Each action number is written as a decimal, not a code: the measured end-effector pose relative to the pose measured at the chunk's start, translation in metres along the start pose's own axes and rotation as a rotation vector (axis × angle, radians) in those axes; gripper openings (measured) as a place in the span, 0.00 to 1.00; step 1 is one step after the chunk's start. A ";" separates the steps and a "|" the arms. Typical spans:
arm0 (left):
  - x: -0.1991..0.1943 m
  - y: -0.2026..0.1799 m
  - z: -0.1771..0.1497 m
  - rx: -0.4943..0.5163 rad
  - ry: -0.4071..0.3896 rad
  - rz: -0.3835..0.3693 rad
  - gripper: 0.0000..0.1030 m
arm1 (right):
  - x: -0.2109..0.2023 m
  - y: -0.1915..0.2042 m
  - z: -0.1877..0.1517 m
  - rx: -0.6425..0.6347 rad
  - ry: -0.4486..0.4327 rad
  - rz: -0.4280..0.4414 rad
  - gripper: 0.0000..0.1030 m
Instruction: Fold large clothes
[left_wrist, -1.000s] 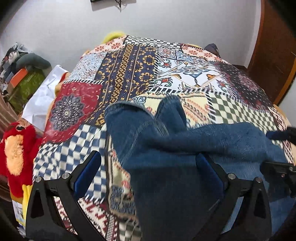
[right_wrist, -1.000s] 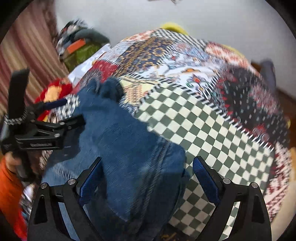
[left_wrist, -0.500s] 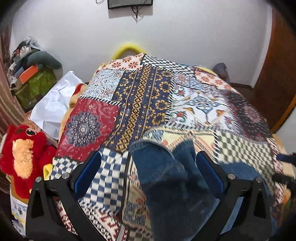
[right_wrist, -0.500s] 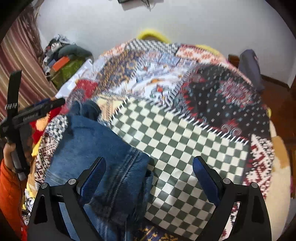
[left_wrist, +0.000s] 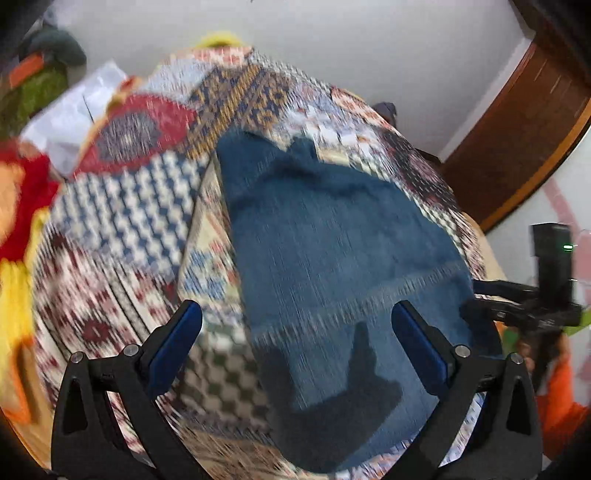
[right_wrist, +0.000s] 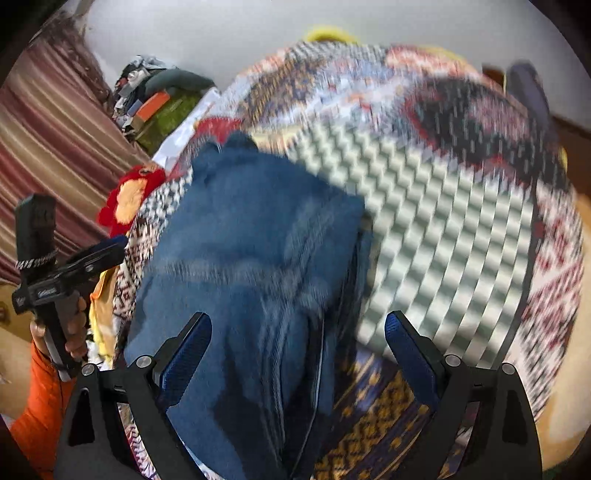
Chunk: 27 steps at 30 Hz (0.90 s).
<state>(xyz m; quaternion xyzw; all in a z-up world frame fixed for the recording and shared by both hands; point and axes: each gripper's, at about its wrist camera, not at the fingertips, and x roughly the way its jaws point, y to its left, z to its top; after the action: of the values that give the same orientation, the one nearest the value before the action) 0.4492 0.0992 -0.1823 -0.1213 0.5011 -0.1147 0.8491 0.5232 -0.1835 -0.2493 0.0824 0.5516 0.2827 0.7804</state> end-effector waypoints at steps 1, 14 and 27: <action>0.004 0.004 -0.007 -0.021 0.022 -0.023 1.00 | 0.007 -0.005 -0.005 0.024 0.029 0.018 0.91; 0.075 0.027 -0.004 -0.211 0.152 -0.196 1.00 | 0.058 -0.025 0.011 0.103 0.143 0.202 0.95; 0.095 0.020 0.003 -0.248 0.175 -0.296 0.91 | 0.069 -0.011 0.033 0.096 0.133 0.203 0.89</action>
<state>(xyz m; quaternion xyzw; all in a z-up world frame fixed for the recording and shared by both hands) 0.4984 0.0883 -0.2653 -0.2867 0.5601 -0.1857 0.7547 0.5728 -0.1496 -0.2983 0.1563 0.6039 0.3385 0.7045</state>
